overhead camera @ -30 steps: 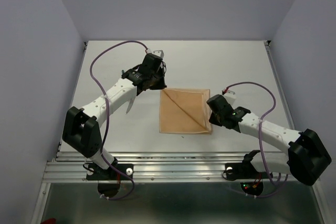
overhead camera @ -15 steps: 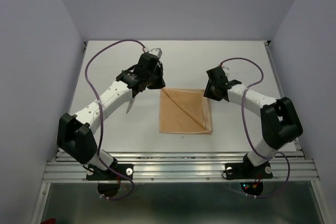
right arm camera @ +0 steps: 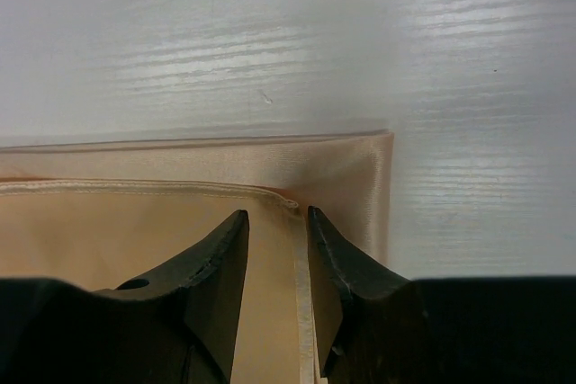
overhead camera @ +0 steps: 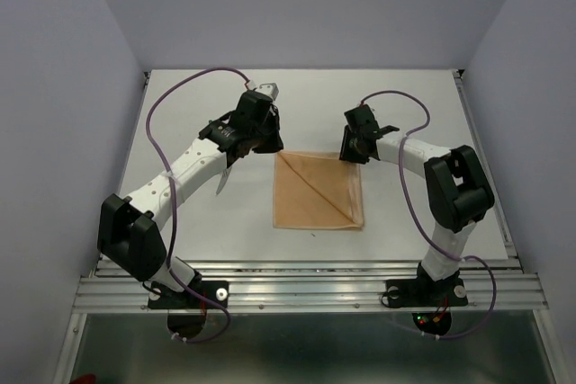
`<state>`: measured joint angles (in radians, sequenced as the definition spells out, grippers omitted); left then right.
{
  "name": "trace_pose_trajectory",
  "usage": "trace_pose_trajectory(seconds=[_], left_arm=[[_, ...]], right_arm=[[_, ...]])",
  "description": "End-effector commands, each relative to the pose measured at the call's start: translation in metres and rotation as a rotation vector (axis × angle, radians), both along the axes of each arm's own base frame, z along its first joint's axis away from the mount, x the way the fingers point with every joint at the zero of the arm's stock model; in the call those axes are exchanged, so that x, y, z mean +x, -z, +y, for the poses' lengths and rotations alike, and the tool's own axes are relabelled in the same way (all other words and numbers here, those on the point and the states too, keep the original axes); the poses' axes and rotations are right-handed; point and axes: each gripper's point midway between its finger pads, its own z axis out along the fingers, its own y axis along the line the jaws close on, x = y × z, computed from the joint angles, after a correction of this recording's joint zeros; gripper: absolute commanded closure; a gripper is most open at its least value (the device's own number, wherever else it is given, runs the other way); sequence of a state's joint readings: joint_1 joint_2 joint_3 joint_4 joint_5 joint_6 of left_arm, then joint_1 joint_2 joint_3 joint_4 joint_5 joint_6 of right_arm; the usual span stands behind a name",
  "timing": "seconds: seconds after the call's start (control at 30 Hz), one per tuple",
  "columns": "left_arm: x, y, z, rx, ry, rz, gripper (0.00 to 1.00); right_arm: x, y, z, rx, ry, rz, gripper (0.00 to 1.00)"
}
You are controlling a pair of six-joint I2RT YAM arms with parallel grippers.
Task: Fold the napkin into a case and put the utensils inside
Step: Smooth out the upper triangle-folded napkin at the center of the board.
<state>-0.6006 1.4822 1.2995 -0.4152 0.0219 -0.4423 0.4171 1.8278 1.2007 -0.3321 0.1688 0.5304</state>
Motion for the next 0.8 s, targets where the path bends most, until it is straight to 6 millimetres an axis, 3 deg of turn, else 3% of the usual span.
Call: trace_pose_trajectory(seconds=[0.0, 0.27, 0.63, 0.77], left_arm=[[-0.006, -0.014, 0.003, -0.012, 0.01, -0.036, 1.0], [-0.005, -0.008, 0.002, -0.016, 0.007, -0.021, 1.0], [-0.005, -0.009, 0.001, -0.017, 0.011, -0.023, 1.0], [-0.005, -0.008, 0.001, -0.016, 0.01, -0.02, 1.0]], right_arm=[[0.013, -0.007, 0.009, 0.031, -0.037, -0.028, 0.62], [0.013, -0.001, 0.007, 0.013, -0.04, -0.019, 0.63], [0.024, -0.014, -0.002, -0.011, -0.013, -0.068, 0.97], [0.027, -0.018, -0.004, -0.022, -0.008, -0.083, 0.99]])
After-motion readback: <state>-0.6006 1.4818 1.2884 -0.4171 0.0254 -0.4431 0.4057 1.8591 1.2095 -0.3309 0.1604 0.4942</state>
